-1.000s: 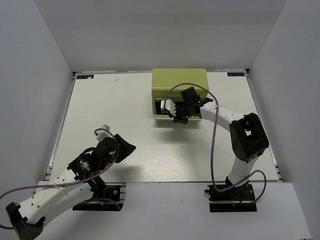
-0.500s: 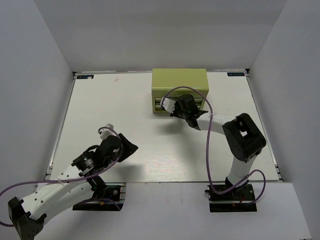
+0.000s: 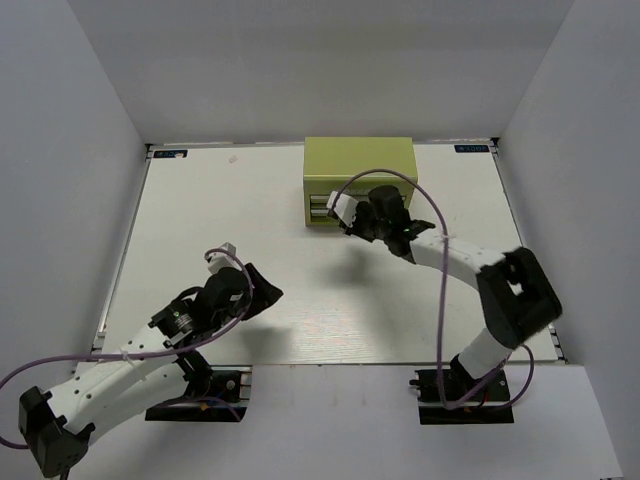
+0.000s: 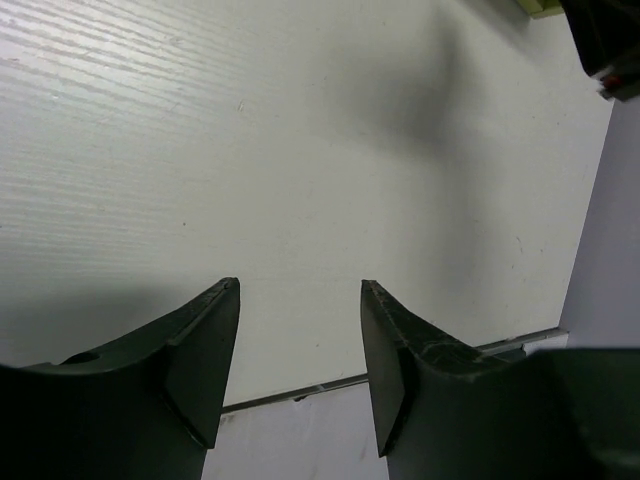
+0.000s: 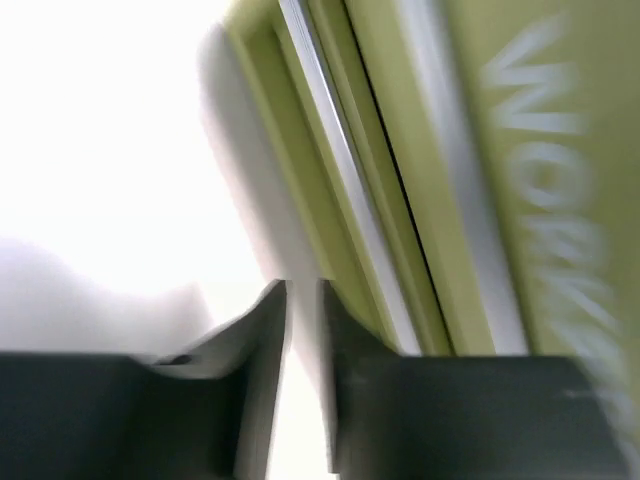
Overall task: Sort the stationery into containers
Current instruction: Reset both arms
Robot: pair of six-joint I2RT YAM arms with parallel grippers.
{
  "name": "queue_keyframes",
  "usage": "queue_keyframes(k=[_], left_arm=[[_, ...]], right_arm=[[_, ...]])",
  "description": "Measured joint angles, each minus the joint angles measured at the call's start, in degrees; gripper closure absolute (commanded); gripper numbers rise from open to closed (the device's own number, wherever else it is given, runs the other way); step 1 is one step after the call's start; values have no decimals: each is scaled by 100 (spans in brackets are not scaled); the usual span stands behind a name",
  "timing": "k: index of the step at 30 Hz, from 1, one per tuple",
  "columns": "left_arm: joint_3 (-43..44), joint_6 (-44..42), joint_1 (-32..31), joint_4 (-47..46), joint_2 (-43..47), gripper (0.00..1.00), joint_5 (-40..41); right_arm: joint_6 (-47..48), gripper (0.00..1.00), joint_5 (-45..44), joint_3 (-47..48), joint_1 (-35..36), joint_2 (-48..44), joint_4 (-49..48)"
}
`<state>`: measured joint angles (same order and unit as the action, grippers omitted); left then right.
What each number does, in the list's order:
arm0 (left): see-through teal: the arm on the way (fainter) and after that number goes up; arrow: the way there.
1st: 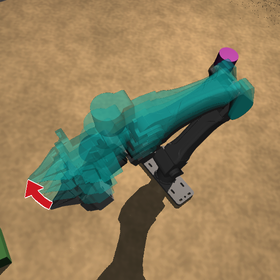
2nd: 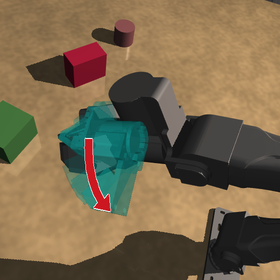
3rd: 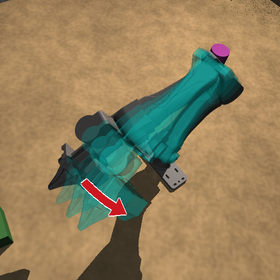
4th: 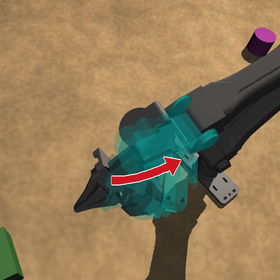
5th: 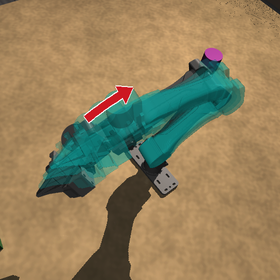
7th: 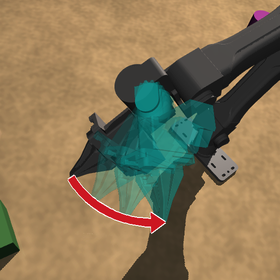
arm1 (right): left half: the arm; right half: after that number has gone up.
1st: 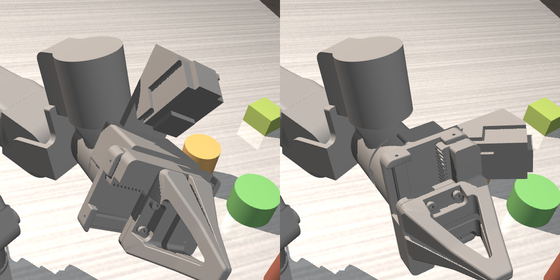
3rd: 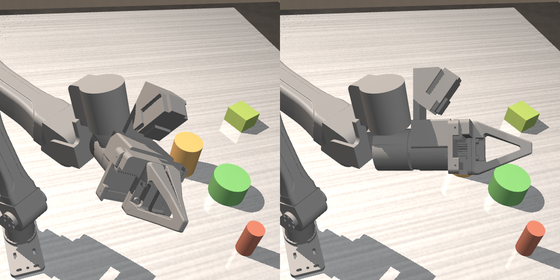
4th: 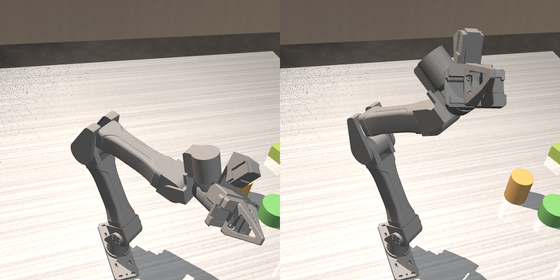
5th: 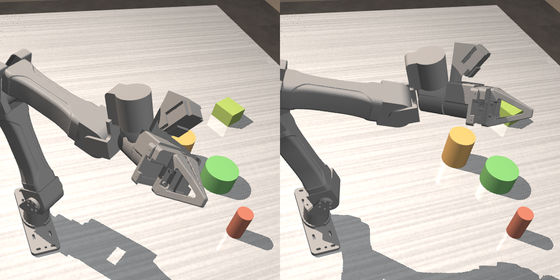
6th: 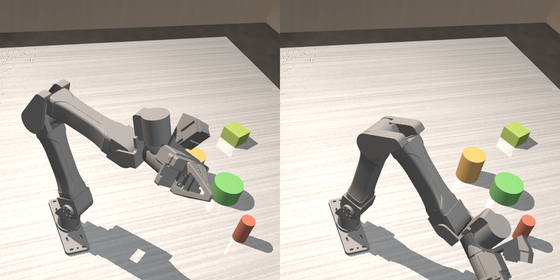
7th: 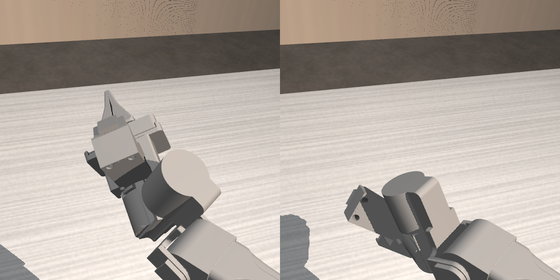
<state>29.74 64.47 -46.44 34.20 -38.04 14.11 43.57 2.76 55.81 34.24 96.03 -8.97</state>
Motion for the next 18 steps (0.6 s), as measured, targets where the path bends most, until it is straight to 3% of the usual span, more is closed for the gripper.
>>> queue_keyframes(k=[2,3,4,5,6,8,10,18], left_arm=[[9,-151,0,-136,-76,34,-46],[20,-251,0,-216,-149,29,-70],[55,-352,0,-295,-232,27,-101],[122,-459,2,-341,-341,16,-125],[195,-566,4,-380,-437,15,-129],[409,-752,4,-455,-684,3,-120],[636,-940,4,-529,-909,0,-105],[1569,-1873,15,-907,-1884,0,-37]], right_arm=[[-339,57,470,0,-15,-590,452],[-525,44,632,0,-17,-839,588],[-754,41,804,0,-35,-1091,734],[-944,35,927,0,-44,-1342,887],[-1161,13,992,4,-55,-1521,997],[-1611,10,1047,24,-92,-1812,1211],[-1961,10,1021,22,-125,-2004,1373],[-2911,10,61,-564,-151,-3161,1521]])
